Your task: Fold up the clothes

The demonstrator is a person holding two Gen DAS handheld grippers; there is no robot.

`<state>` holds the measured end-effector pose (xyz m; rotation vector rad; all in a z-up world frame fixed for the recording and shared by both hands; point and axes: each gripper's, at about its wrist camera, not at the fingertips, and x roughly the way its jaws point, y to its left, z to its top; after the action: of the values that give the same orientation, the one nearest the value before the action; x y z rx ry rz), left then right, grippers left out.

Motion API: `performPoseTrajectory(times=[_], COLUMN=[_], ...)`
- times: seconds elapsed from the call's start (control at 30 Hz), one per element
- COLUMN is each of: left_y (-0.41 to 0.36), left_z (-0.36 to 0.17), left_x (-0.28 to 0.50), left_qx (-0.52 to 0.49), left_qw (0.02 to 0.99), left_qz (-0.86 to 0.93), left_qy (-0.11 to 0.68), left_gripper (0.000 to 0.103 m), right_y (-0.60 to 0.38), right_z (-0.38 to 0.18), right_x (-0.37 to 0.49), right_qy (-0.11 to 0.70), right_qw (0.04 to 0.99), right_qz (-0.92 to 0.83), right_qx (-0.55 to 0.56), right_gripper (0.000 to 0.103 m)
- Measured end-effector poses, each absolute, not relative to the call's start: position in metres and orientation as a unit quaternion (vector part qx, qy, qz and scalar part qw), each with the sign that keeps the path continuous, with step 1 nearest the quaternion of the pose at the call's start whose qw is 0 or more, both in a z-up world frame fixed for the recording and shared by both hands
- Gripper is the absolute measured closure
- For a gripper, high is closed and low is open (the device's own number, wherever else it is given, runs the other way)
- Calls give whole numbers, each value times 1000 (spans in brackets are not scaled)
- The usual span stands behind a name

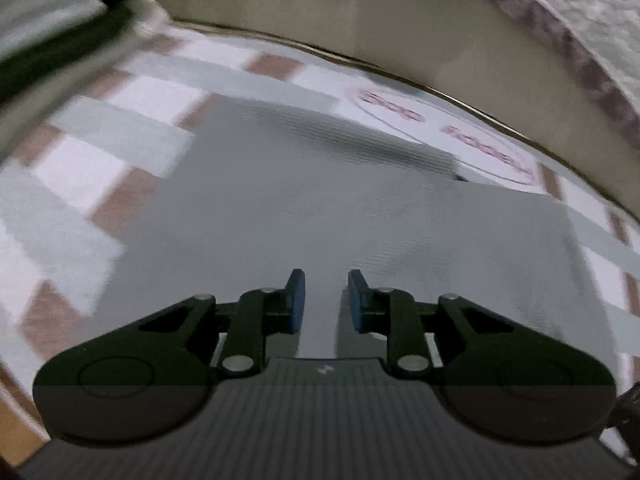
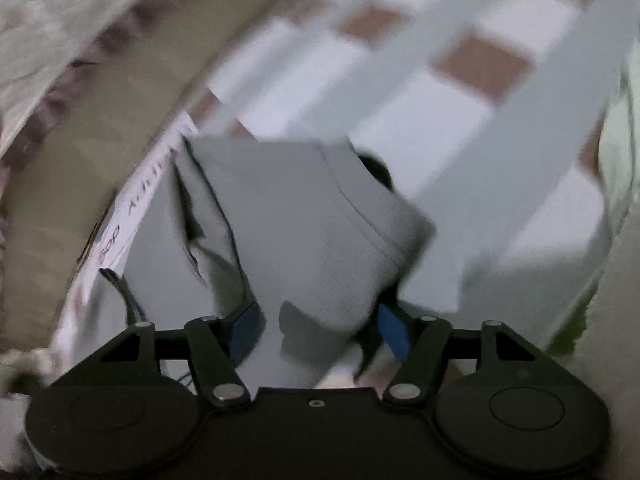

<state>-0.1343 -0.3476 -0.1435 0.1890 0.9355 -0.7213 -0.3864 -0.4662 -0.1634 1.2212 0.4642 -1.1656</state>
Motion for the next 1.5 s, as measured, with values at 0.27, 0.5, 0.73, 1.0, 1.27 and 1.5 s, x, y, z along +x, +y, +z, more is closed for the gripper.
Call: performPoseTrajectory(times=[0.27, 0.5, 0.73, 1.0, 1.27, 1.5], left_y=[-320, -272, -224, -219, -203, -209], left_z=[-147, -162, -187, -195, -189, -164], left_x=[-118, -105, -62, -47, -32, -27], left_qx=[43, -10, -132, -148, -203, -103], left_qw=[772, 776, 738, 750, 741, 773], left_qz=[-423, -361, -359, -366, -384, -361], left_qy=[472, 516, 556, 530, 512, 512], left_gripper=[80, 88, 89, 88, 85, 85], right_y=[-470, -470, -394, -365, -362, -352], right_z=[-190, -135, -76, -164, -158, -162], right_x=[-390, -377, -249, -192, -197, -203], right_qy=[79, 44, 201, 355, 341, 339], right_qw=[681, 781, 954, 915, 931, 936], right_qz=[-520, -439, -143, -83, -59, -69], right_qx=[509, 442, 171, 175, 116, 65], right_gripper=[80, 92, 92, 92, 91, 91])
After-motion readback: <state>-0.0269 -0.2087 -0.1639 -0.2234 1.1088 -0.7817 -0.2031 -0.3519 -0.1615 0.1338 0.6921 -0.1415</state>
